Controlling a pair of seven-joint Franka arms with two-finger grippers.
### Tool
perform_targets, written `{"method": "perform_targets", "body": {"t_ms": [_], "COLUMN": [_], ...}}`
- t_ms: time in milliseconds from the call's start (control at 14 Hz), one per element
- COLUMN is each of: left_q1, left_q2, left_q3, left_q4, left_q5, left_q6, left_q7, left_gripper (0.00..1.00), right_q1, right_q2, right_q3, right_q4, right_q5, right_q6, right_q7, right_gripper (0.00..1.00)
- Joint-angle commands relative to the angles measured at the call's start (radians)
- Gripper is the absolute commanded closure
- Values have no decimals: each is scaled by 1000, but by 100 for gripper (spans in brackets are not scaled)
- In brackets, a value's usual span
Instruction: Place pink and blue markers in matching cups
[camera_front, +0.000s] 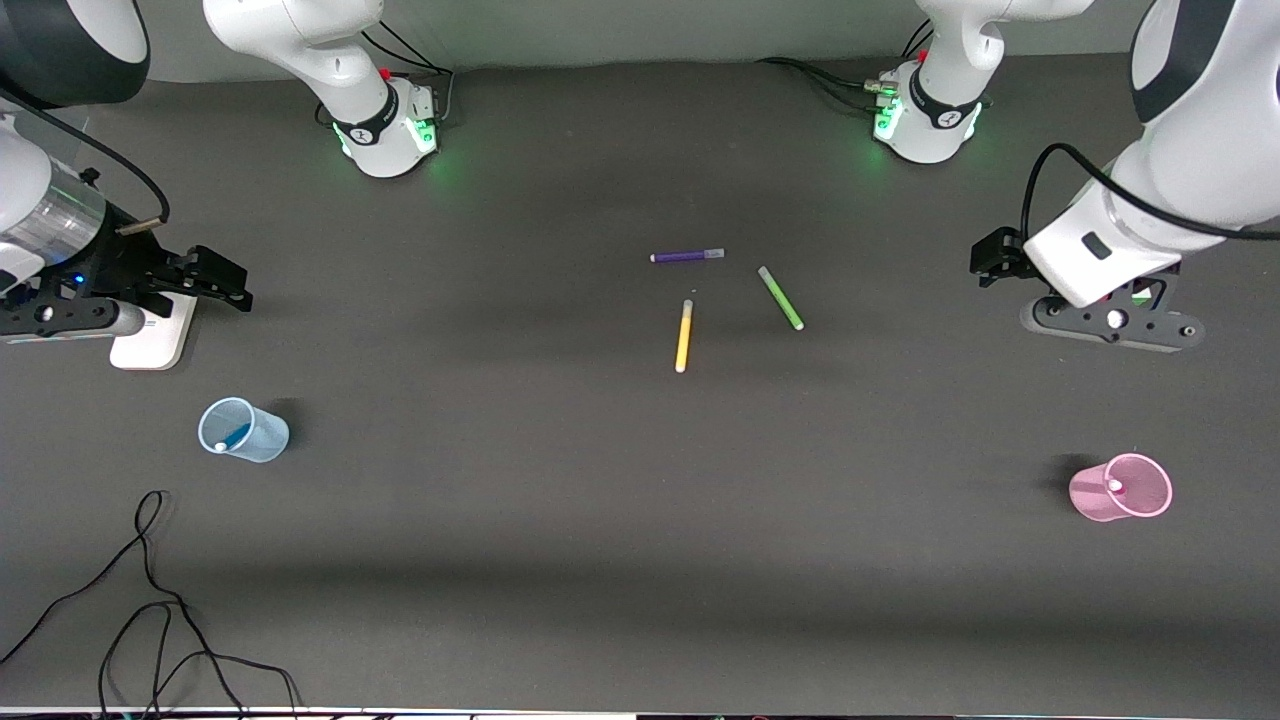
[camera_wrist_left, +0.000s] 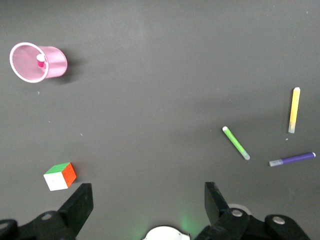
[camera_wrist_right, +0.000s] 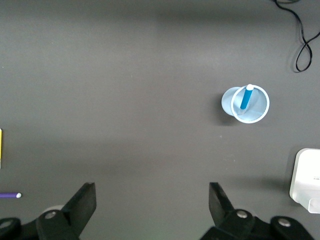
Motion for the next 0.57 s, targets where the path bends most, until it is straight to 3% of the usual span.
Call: {"method": "perform_targets", "body": {"t_ms": [0, 214, 500], "left_q1": [-2, 0, 13], "left_q2": [-129, -130, -50], "left_q3": [9, 12, 11], "left_q4": [-156, -159, -60], "left_q5": [14, 15, 14], "left_q6": [144, 179, 87], "left_q7": [-20, -17, -20], "left_gripper": [1, 0, 0], "right_q1": [-19, -19, -21], "right_q2": [-7, -8, -7], "right_q3": [14, 9, 6], "right_q4": [2, 5, 4], "right_q5": [-8, -6, -3], "right_q6": [-13, -13, -13], "right_q7": [-12, -8, -8], "right_gripper": [0, 0, 0]}}
